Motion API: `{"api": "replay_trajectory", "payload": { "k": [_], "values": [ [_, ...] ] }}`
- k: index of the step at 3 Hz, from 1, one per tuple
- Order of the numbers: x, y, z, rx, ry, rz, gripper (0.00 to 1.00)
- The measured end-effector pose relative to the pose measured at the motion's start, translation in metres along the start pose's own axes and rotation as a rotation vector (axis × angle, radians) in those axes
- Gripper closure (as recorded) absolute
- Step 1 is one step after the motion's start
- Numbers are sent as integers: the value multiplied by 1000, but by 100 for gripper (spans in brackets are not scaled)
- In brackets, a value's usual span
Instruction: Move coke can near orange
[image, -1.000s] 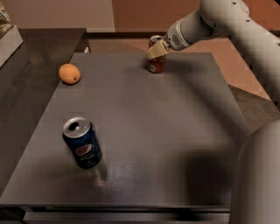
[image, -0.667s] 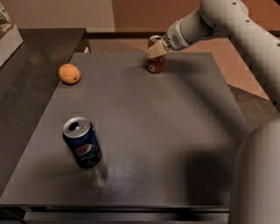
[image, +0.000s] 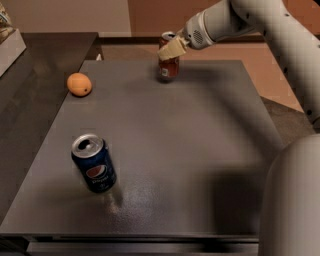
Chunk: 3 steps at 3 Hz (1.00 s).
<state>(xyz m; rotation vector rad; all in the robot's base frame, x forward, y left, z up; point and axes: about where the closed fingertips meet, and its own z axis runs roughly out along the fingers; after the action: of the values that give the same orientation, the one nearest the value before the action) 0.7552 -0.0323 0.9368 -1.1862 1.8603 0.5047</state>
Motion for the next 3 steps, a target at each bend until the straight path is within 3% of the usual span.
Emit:
{"api": "replay_trajectory", "payload": {
  "k": [2,3],
  "values": [
    [-50,56,13,-168,-67,-201,100],
    [-50,56,13,-168,-67,-201,100]
  ]
}}
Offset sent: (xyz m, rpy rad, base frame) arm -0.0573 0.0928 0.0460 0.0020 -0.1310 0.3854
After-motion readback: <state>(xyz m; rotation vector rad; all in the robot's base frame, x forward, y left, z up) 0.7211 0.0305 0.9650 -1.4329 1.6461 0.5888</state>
